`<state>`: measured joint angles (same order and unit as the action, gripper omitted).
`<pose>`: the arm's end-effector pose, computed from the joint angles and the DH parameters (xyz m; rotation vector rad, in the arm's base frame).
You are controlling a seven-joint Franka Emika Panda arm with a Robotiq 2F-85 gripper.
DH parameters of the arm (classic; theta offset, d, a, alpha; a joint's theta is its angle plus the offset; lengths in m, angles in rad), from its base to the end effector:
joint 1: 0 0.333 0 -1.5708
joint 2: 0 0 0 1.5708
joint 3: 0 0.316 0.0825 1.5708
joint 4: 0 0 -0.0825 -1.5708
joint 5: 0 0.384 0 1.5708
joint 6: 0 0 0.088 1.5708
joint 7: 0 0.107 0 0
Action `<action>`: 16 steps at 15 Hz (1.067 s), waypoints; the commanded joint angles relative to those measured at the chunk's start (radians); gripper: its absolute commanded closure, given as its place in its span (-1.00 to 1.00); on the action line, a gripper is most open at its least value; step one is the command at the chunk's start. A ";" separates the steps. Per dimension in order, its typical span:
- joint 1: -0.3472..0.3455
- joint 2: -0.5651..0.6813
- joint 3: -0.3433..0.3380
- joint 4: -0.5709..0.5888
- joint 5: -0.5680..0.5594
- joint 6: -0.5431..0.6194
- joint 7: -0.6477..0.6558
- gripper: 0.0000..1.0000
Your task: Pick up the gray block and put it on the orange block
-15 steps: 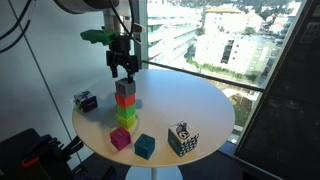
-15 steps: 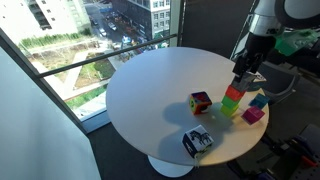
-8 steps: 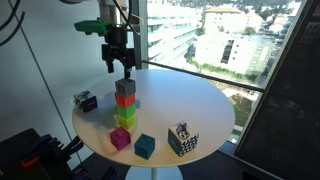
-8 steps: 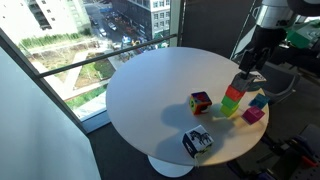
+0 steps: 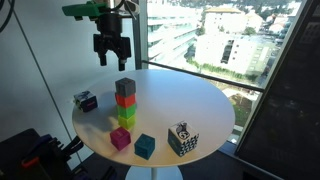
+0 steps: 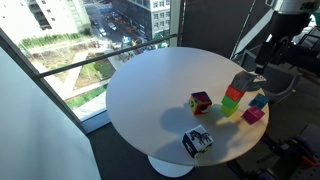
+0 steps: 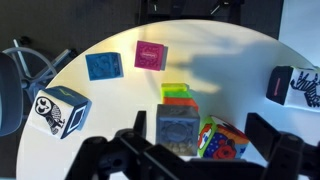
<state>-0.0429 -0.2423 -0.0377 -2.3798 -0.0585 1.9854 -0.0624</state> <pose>0.4416 -0.0395 0.4039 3.1005 0.0174 -0.2404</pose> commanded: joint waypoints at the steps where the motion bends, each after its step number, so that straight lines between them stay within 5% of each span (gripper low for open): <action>1: -0.008 -0.059 -0.021 -0.002 -0.001 -0.090 -0.038 -1.00; 16: -0.046 -0.273 -0.092 -0.043 0.006 -0.142 -0.056 -1.00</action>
<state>-0.0833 -0.4604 -0.1214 -2.3992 -0.0589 1.8419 -0.0889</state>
